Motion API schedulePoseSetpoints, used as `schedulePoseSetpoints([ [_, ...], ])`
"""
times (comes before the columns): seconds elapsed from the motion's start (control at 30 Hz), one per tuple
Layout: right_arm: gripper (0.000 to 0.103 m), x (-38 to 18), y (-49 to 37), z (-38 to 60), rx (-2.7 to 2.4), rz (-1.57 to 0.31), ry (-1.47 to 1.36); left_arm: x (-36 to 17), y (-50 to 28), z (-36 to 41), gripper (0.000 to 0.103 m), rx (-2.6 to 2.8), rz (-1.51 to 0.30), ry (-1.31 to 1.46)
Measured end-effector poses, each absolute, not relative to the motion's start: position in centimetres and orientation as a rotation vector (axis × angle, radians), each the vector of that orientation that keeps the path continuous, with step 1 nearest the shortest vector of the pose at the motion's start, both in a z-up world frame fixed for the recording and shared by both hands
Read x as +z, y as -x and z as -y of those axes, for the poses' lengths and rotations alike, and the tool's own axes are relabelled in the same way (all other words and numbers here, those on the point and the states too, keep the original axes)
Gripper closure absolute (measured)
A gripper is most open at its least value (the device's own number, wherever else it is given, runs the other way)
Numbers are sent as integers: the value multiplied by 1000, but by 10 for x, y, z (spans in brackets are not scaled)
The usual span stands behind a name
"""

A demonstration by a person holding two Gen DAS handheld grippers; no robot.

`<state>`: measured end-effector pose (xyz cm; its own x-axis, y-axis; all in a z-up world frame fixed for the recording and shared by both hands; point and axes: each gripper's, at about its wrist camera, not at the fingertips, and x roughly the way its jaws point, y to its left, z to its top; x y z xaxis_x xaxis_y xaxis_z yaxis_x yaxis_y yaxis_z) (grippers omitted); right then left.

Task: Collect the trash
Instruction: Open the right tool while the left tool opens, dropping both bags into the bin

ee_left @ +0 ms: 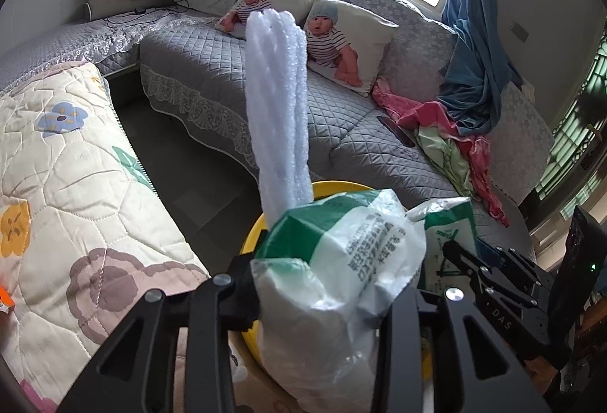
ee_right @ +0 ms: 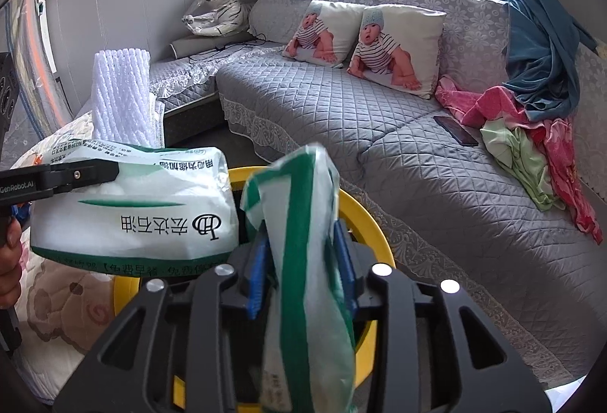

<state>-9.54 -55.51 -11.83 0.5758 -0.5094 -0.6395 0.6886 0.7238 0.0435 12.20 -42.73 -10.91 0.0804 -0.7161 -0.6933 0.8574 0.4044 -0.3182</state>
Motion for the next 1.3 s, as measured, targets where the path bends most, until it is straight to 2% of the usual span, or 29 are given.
schedulePoseSetpoints([
  [0.03, 63, -117, 96, 556, -719, -636, -305, -110, -122, 428, 67, -1181, -906, -192],
  [0.1, 52, -114, 99, 556, -730, -621, -308, -111, -122, 429, 60, -1174, -906, -197],
  [0.2, 52, -107, 104, 556, -745, -594, -307, -113, -122, 431, 54, -1168, -916, -197],
  [0.27, 49, -103, 106, 556, -748, -583, -304, -115, -124, 431, 44, -1164, -930, -186],
  [0.4, 49, -96, 111, 553, -776, -559, -277, -115, -125, 429, 41, -1154, -928, -174],
  [0.7, 47, -90, 116, 554, -768, -545, -288, -111, -121, 427, 23, -1149, -909, -162],
  [0.77, 47, -89, 116, 554, -768, -544, -284, -109, -122, 425, 16, -1152, -909, -145],
  [0.97, 47, -85, 116, 551, -771, -533, -287, -104, -120, 422, 8, -1134, -883, -161],
  [1.3, 45, -79, 112, 545, -754, -531, -274, -95, -128, 406, 8, -1130, -872, -104],
])
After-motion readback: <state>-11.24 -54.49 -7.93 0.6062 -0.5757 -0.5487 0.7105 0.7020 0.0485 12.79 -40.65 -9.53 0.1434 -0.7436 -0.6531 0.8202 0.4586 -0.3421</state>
